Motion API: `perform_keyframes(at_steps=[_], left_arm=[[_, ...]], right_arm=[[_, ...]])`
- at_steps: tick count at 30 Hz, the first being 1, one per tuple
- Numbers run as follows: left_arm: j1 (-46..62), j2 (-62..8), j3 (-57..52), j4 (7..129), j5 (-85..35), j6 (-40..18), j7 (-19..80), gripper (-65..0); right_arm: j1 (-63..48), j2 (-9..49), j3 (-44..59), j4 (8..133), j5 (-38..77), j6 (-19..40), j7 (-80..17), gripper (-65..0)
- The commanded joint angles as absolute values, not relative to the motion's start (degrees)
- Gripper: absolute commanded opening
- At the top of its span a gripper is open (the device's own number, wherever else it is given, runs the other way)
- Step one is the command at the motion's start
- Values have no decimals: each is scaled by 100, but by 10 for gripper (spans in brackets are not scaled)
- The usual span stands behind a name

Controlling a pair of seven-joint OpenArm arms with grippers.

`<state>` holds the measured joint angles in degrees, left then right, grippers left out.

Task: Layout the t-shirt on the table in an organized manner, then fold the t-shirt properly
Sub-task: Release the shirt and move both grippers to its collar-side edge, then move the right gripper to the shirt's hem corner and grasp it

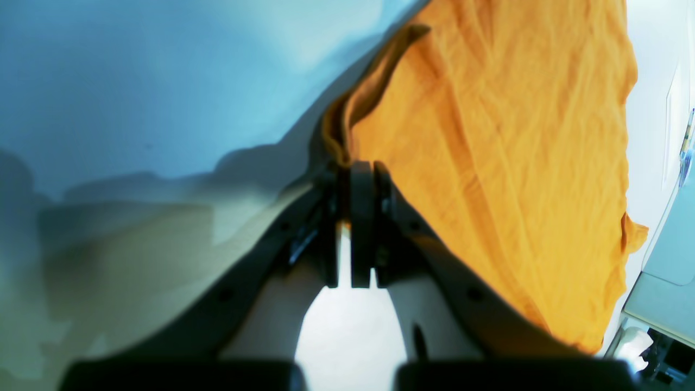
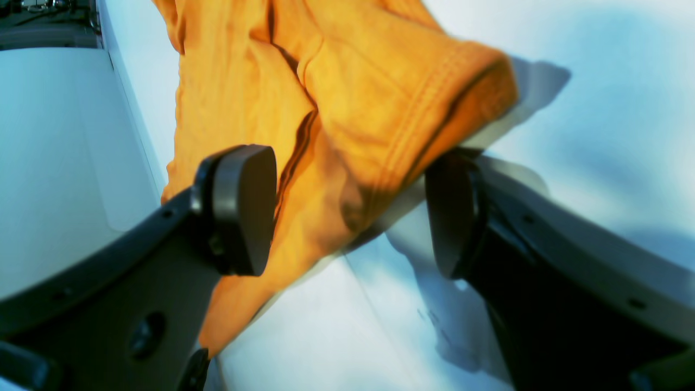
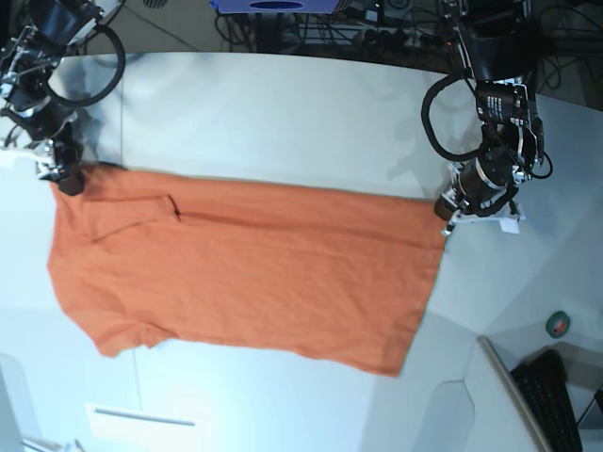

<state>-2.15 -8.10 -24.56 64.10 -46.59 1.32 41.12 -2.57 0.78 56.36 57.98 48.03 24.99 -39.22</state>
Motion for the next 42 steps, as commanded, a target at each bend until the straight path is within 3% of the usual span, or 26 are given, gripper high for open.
perform_keyframes(at_steps=[1, 6, 10, 12, 13, 19, 32, 42], left_arm=[[-286, -866, -2466, 6501, -4716, 75, 4066, -650], [-286, -866, -2466, 6510, -4716, 75, 4066, -650], [-268, -866, -2466, 6545, -4716, 75, 4066, -650], [-259, -875, -2466, 6545, -4716, 75, 4084, -650], [-251, -875, -2466, 6545, -4716, 75, 4092, -650], [180, -875, -2466, 6897, -4716, 75, 4092, -650], [2193, -875, -2527, 8901, -4752, 75, 4101, -650], [2958, -866, -2527, 9007, -4760, 75, 4101, -650]], right_arm=[[-259, 127, 5640, 5798, 4567, 2387, -3925, -255], [-136, 303, 5631, 5631, 4558, 2387, -3925, -449], [75, 602, 5631, 5051, 4558, 2387, -3934, -525], [84, 673, 5631, 5015, 4558, 2387, -3960, -629], [66, 673, 5631, 5033, 4558, 2387, -3969, -650], [-145, 681, 5648, 5174, 4558, 2387, -4295, -650], [-1446, 356, 5692, 7046, 4585, 2387, -5253, -650], [-2000, 92, 5701, 7565, 4585, 2387, -5244, -650]])
